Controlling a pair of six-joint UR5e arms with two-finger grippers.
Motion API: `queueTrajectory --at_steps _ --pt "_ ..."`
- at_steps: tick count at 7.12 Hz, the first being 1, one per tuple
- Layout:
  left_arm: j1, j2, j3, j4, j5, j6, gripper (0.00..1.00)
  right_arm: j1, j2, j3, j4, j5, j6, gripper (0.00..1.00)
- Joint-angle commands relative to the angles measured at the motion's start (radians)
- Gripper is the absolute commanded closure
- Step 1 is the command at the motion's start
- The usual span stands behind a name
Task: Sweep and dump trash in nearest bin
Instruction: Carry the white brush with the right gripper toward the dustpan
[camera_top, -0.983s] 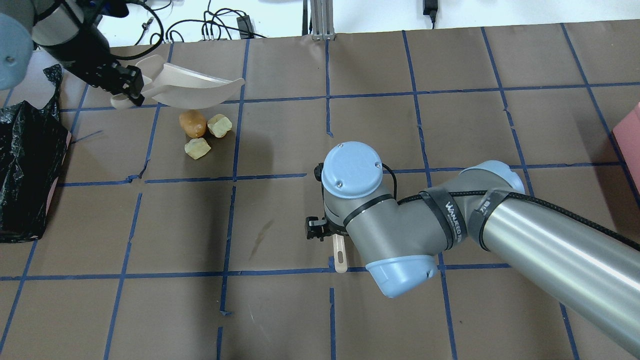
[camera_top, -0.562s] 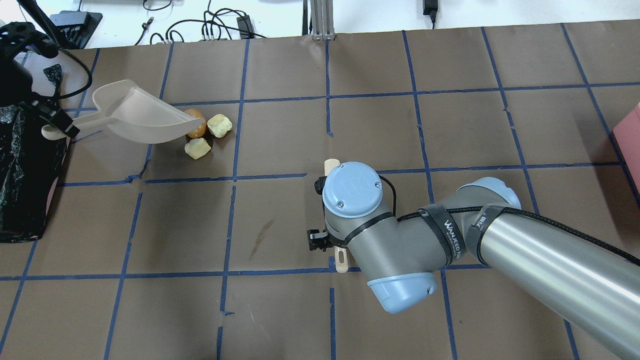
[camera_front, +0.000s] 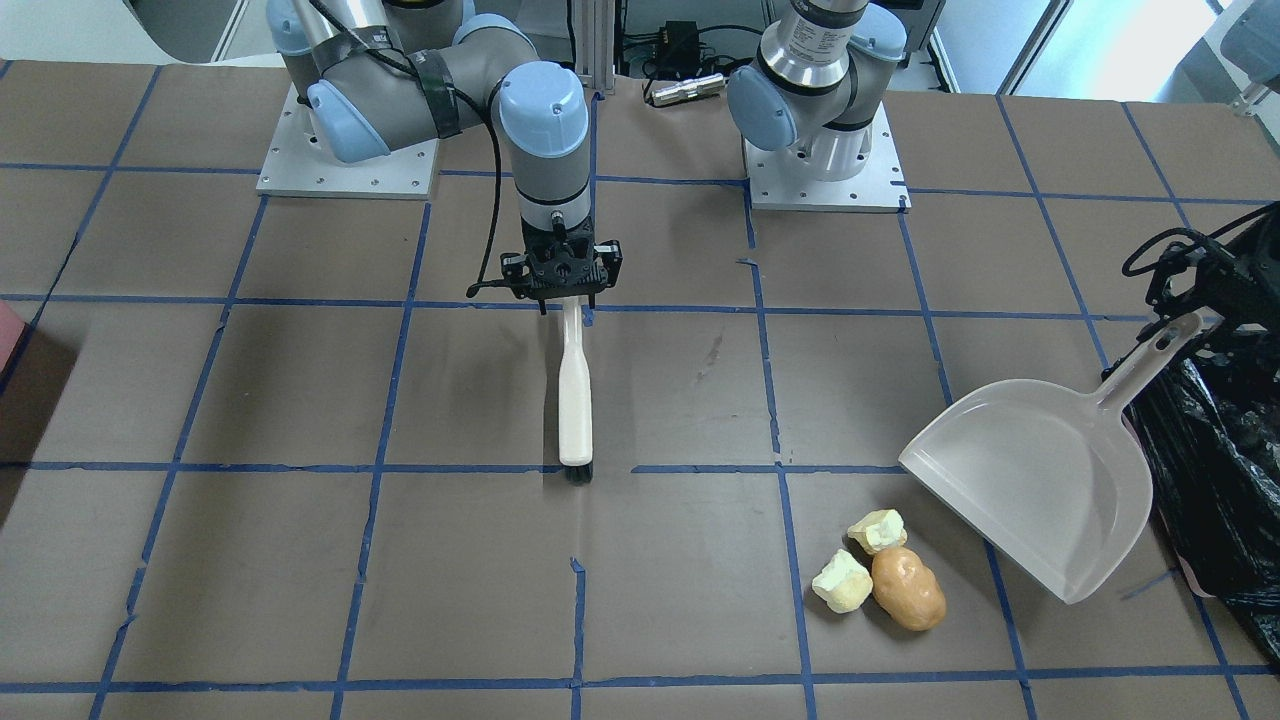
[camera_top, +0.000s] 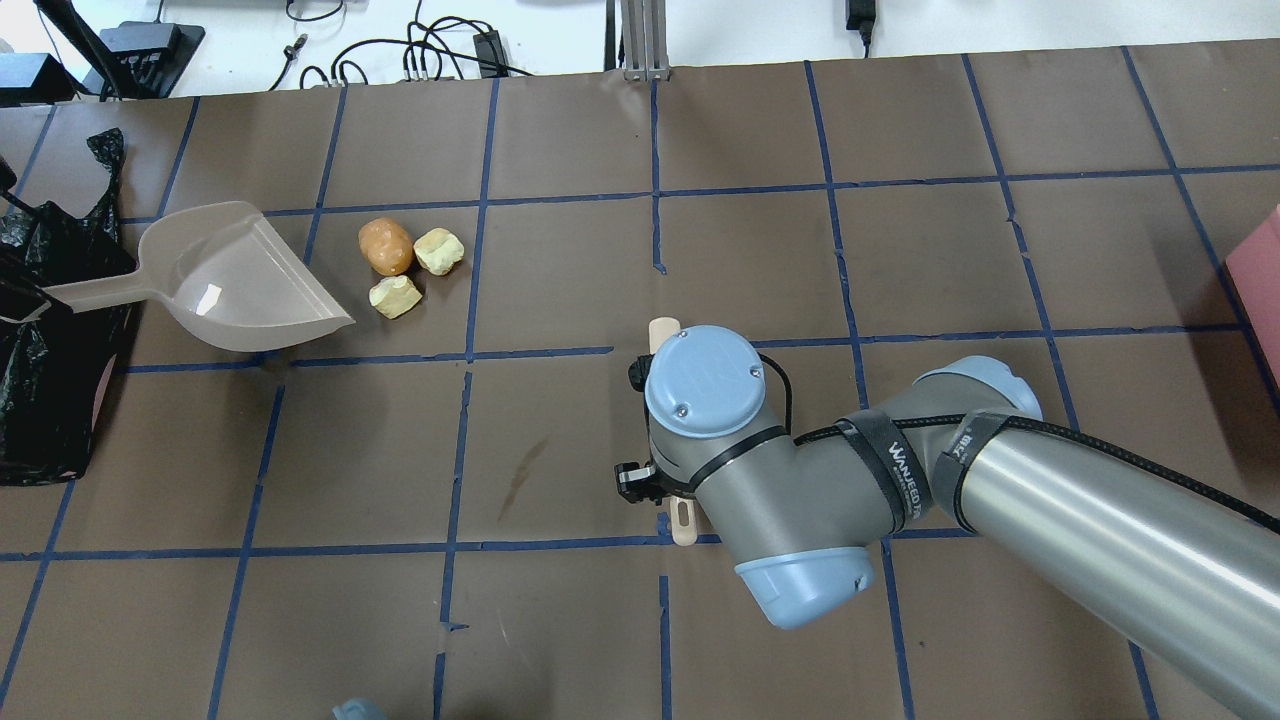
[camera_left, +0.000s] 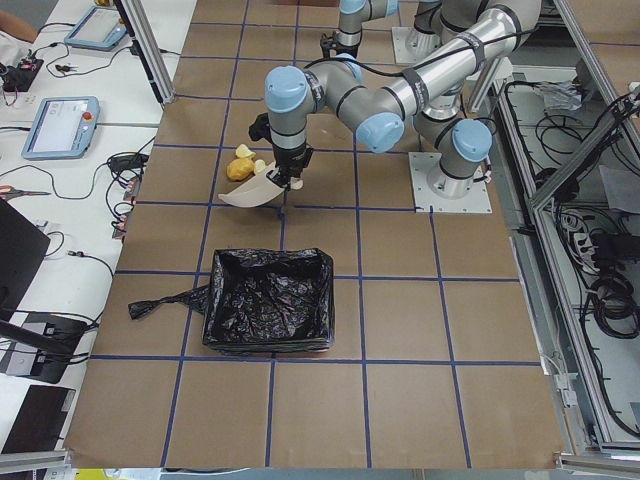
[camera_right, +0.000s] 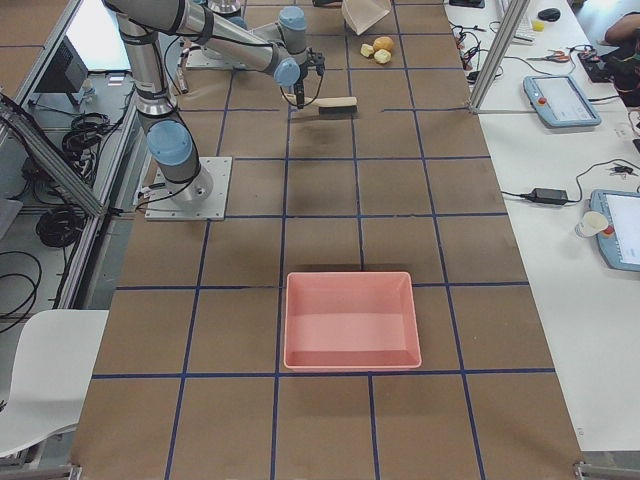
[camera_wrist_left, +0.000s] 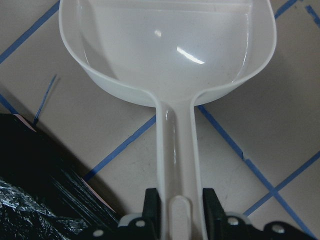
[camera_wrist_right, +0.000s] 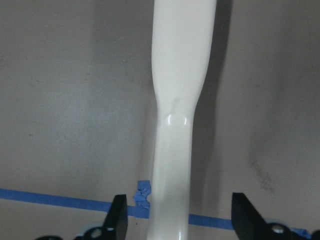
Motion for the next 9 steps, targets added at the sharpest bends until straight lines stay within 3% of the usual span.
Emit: queueTrajectory --at_steps 1,2,3,5,7,9 --pt "0.006 -0.048 0.01 0.037 -0.004 0.169 0.93 0.0 0.008 -0.001 -0.001 0.0 -0.003 0.67" --pt "0.009 -0.063 0.022 0.039 -0.004 0.217 0.93 0.0 0.008 -0.002 -0.002 0.0 -0.007 0.87" --pt "0.01 -0.08 0.027 0.048 -0.004 0.245 0.93 -0.001 0.008 -0.004 -0.004 -0.008 -0.013 0.95" --pt "0.012 -0.138 0.031 0.109 -0.046 0.282 0.93 -0.003 0.006 -0.065 0.01 -0.014 -0.047 0.97" --pt "0.01 -0.169 0.034 0.113 -0.057 0.293 0.93 -0.008 -0.006 -0.141 0.105 -0.009 -0.018 0.98" --pt "0.01 -0.181 0.033 0.113 -0.057 0.294 0.93 -0.003 0.014 -0.212 0.113 0.003 0.235 1.0"
